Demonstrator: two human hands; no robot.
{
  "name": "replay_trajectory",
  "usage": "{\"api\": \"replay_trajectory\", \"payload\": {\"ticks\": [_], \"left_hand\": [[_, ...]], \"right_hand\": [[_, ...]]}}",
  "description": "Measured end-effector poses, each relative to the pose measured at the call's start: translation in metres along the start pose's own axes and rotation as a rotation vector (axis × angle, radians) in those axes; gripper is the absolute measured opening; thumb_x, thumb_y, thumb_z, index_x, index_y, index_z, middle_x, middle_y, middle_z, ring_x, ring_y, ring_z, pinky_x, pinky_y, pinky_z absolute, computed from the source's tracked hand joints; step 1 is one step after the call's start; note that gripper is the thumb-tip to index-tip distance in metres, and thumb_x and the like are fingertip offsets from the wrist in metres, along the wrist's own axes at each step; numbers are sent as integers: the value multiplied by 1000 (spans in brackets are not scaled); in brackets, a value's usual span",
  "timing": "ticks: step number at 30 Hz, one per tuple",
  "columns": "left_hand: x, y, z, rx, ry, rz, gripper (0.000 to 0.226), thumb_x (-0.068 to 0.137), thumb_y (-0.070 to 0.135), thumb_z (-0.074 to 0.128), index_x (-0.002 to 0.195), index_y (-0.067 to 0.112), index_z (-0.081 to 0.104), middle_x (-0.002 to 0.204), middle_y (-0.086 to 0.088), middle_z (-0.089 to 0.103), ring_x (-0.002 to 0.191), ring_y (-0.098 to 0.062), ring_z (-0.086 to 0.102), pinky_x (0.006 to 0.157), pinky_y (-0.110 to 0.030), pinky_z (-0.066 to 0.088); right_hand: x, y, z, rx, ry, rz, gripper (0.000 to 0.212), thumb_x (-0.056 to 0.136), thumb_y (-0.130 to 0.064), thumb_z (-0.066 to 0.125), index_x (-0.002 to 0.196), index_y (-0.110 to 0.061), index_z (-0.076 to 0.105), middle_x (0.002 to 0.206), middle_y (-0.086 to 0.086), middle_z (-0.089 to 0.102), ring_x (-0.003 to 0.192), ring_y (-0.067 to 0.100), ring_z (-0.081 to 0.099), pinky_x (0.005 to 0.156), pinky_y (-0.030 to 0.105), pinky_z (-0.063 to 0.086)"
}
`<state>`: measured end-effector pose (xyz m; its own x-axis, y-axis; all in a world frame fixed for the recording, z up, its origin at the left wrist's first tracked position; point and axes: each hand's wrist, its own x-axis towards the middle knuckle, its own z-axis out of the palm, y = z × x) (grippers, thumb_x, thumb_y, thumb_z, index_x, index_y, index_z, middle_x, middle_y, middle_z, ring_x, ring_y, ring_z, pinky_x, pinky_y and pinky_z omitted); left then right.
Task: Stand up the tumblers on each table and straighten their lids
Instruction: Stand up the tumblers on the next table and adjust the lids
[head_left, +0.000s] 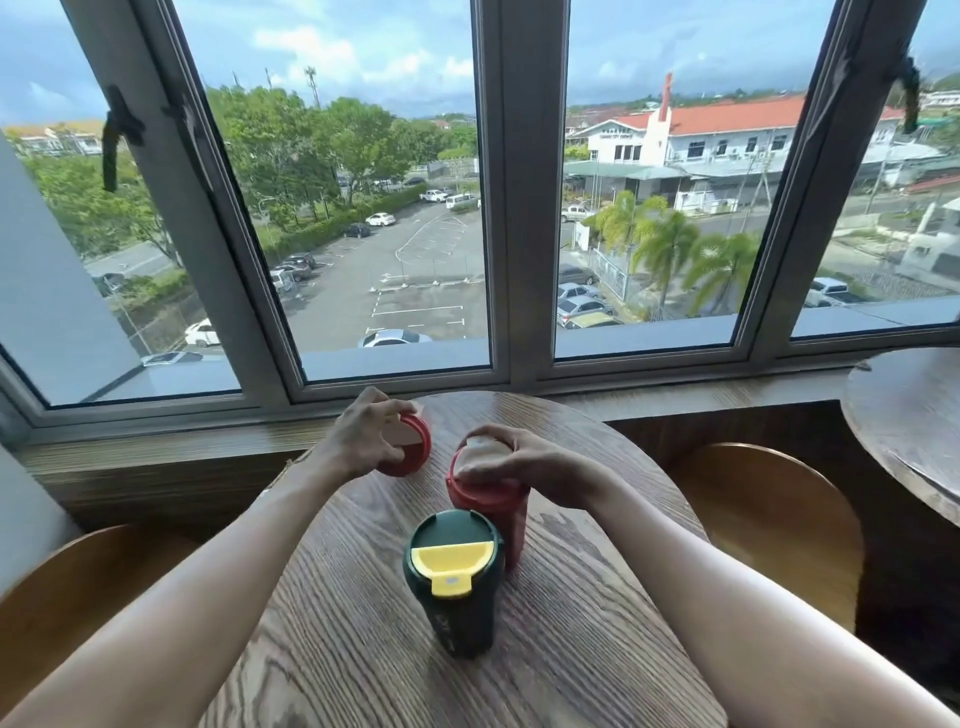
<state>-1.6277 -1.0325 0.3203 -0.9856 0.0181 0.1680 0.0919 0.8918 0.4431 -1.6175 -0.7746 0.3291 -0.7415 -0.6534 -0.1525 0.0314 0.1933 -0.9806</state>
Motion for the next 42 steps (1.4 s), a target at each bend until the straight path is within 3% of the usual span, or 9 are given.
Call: {"api": "replay_trajectory", "payload": {"ticks": [4, 7, 9, 13, 19, 21, 25, 29, 42], "left_hand": [[-11, 11, -28, -160, -167, -66, 59, 57, 10, 80, 113, 27, 71, 111, -10, 52, 108, -27, 58, 95, -42, 54], [-17, 18, -49, -249, -350, -111, 51, 60, 5, 79, 98, 39, 71, 113, -6, 60, 108, -27, 62, 73, -49, 62], [-21, 25, -57, -303, -476, -171, 50, 72, -6, 74, 106, 30, 70, 111, -1, 59, 98, -23, 62, 57, -41, 62], [-28, 37, -64, -280, -611, -224, 47, 80, -4, 71, 120, 21, 66, 113, 4, 56, 97, -19, 59, 58, -42, 62], [-31, 40, -58, -321, -554, -265, 59, 70, 18, 78, 126, 20, 60, 122, -5, 57, 101, -20, 56, 59, -33, 56], [-34, 37, -53, -361, -503, -249, 60, 64, 25, 76, 121, 21, 61, 110, -2, 58, 96, -17, 57, 63, -33, 55], [-43, 27, -37, -537, -410, -245, 53, 63, 30, 77, 112, 14, 65, 93, 0, 61, 91, -17, 62, 69, -35, 56], [-51, 21, -28, -640, -390, -261, 31, 69, 25, 76, 98, 16, 70, 90, -1, 65, 89, -19, 61, 73, -36, 52], [-63, 22, -30, -644, -391, -294, 48, 71, 22, 79, 114, 7, 65, 100, -6, 65, 98, -22, 65, 72, -36, 58]], "right_hand": [[-2, 1, 3, -25, 76, -2, 49, 75, -16, 82, 118, -11, 57, 101, 6, 65, 92, 16, 64, 88, 34, 54], [-4, 2, 5, -4, 118, 0, 50, 73, -17, 83, 114, -4, 57, 99, 8, 66, 90, 18, 64, 90, 38, 53], [-6, 3, 6, 9, 130, -13, 46, 72, -18, 84, 110, -5, 60, 99, 9, 67, 91, 19, 65, 92, 40, 53], [-8, 7, 8, 59, 132, -41, 39, 75, -16, 82, 108, -7, 64, 100, 10, 70, 91, 19, 68, 90, 37, 53], [-7, 9, 9, 59, 178, -37, 49, 64, -27, 87, 105, -11, 64, 101, 9, 71, 92, 20, 68, 81, 30, 55], [-6, 11, 9, 63, 192, -32, 59, 60, -31, 88, 109, -9, 65, 105, 11, 71, 96, 22, 69, 84, 32, 56], [-7, 12, 9, 91, 170, -47, 51, 68, -24, 85, 113, -9, 66, 108, 11, 73, 97, 21, 69, 83, 30, 55], [-7, 15, 12, 99, 177, -67, 40, 72, -21, 83, 108, -10, 68, 100, 7, 74, 93, 19, 69, 79, 27, 53], [-3, 21, 10, 89, 175, -81, 45, 72, -23, 83, 111, -6, 67, 109, 15, 73, 98, 23, 69, 91, 36, 54]]}}
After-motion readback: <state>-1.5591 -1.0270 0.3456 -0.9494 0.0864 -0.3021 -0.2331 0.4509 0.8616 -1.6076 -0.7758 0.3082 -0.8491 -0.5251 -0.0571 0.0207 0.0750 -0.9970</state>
